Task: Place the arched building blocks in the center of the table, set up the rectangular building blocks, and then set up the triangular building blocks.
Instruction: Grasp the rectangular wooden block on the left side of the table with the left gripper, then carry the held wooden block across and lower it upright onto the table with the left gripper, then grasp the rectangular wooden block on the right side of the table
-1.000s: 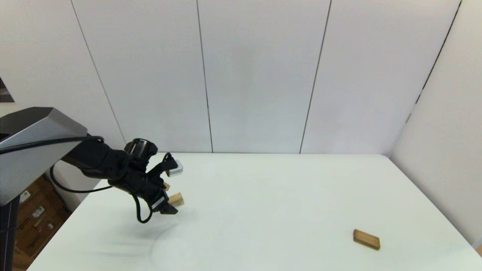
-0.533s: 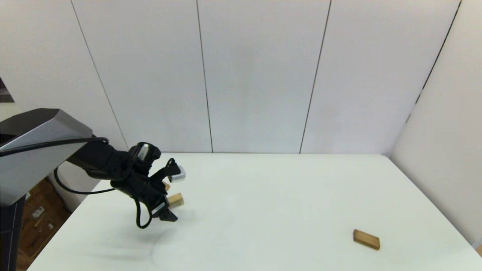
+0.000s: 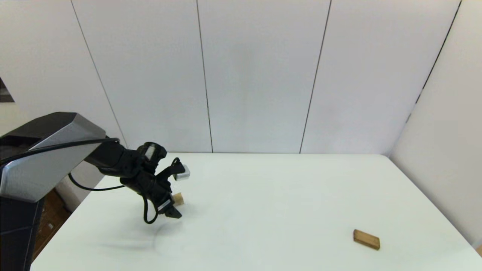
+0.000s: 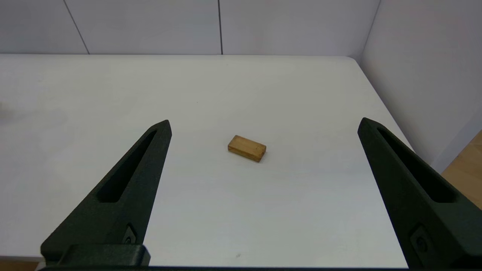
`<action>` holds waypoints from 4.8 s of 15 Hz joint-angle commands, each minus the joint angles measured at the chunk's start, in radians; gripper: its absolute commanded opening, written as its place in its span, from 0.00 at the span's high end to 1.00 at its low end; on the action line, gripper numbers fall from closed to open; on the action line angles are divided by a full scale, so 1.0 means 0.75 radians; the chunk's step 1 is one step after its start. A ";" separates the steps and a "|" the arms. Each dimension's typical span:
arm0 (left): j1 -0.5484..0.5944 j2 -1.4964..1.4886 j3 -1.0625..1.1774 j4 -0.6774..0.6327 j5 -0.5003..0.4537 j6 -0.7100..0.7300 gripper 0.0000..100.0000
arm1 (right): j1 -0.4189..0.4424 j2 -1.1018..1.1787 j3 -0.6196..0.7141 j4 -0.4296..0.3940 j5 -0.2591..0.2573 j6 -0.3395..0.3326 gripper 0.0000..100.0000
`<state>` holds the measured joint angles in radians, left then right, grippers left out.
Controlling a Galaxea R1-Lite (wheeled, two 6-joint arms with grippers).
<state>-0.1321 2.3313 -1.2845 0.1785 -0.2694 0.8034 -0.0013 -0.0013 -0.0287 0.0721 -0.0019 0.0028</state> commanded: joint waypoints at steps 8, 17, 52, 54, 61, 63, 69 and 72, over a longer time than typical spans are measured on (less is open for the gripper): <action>0.039 0.060 -0.118 0.151 -0.042 0.011 0.00 | 0.000 0.002 -0.001 0.000 0.001 0.000 0.00; 0.058 0.074 -0.149 0.161 -0.077 0.005 1.00 | 0.002 0.002 0.001 0.000 0.001 0.000 0.00; -0.775 0.090 -0.171 0.198 -0.034 -0.055 1.00 | 0.000 0.002 0.001 0.000 0.001 0.000 0.00; -0.775 0.082 -0.167 0.159 -0.038 -0.057 1.00 | 0.000 0.002 0.001 0.000 0.001 0.000 0.00; -0.769 0.068 -0.120 0.122 -0.040 -0.055 1.00 | 0.000 0.002 -0.001 0.000 0.001 0.000 0.00; -0.769 0.066 -0.118 0.122 -0.040 -0.055 1.00 | 0.000 0.002 0.001 0.000 0.001 0.000 0.00; -0.765 0.064 -0.122 0.085 -0.036 -0.063 0.00 | 0.002 0.002 -0.001 0.002 0.001 0.000 0.00; -0.765 0.064 -0.120 0.085 -0.036 -0.061 0.00 | 0.000 0.002 0.001 0.002 0.001 0.000 0.00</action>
<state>-0.7062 2.3813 -1.3749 0.2423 -0.2938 0.7534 -0.0013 -0.0013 -0.0279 0.0726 -0.0017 0.0032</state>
